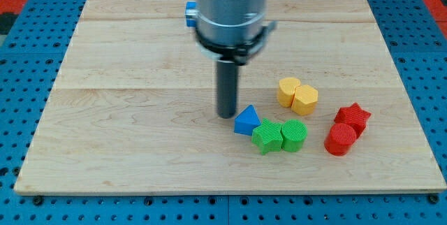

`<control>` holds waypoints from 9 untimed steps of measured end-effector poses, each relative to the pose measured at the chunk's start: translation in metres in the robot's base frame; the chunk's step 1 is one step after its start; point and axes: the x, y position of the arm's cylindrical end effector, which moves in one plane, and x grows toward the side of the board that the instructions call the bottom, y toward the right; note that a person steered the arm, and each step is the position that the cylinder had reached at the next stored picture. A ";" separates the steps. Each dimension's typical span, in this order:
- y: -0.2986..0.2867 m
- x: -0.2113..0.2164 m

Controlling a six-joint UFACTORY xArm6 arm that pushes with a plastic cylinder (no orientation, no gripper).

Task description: Slide blue cube towards bottom left

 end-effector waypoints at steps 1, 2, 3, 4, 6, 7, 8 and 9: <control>-0.052 -0.046; -0.080 -0.117; -0.081 -0.204; -0.083 -0.267; -0.004 -0.177; -0.004 -0.140; -0.004 -0.186; -0.016 -0.203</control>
